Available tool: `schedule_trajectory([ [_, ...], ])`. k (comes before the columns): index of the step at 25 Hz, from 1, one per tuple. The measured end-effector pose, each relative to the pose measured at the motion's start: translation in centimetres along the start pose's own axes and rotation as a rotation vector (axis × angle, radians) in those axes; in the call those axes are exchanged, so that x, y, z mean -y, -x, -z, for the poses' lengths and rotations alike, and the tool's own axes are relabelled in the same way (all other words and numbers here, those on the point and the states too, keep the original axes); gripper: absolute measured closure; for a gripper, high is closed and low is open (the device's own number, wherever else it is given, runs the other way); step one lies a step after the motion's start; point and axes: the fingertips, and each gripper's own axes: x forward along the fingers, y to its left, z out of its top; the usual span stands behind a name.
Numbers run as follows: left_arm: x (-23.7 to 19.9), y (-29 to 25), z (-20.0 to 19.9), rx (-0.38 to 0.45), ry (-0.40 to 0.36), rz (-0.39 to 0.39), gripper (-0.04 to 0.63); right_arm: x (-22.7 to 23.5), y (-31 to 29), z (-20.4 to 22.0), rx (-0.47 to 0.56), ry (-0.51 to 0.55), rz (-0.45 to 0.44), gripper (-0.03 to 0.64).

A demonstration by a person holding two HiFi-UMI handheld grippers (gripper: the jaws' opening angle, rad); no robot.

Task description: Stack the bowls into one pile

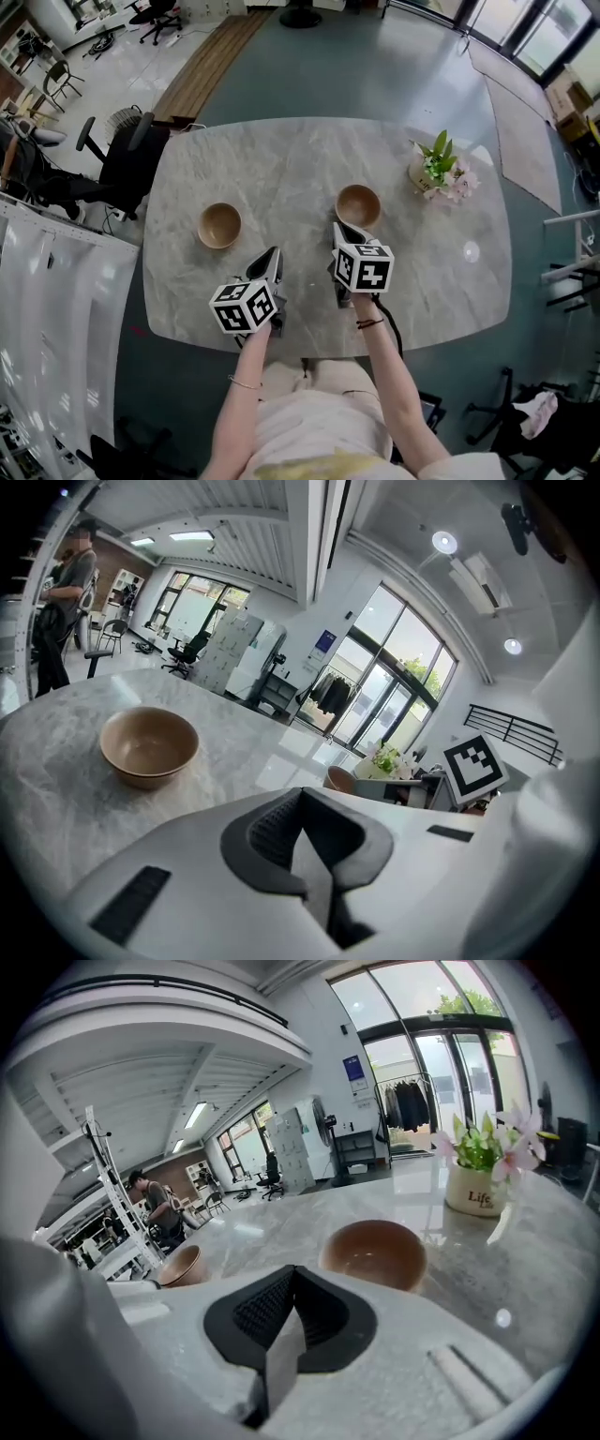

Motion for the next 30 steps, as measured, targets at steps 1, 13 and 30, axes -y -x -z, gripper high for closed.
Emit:
schedule_trajectory([
  [1,0.5,-0.5,0.2,-0.002,-0.003,0.005,0.595,0.9,0.3,0.0,0.006,-0.014,0.008,0.611],
  [13,6.3,-4.9,0.8,-0.030,-0.019,0.048,0.595,10.4,2.6,-2.6,0.054,-0.103,0.114,0.581],
  [30,5.6,-6.4,1.2,-0.047,0.013,-0.015,0.595,13.2,-1.8,-1.5,-0.072,-0.182,0.109,0.499],
])
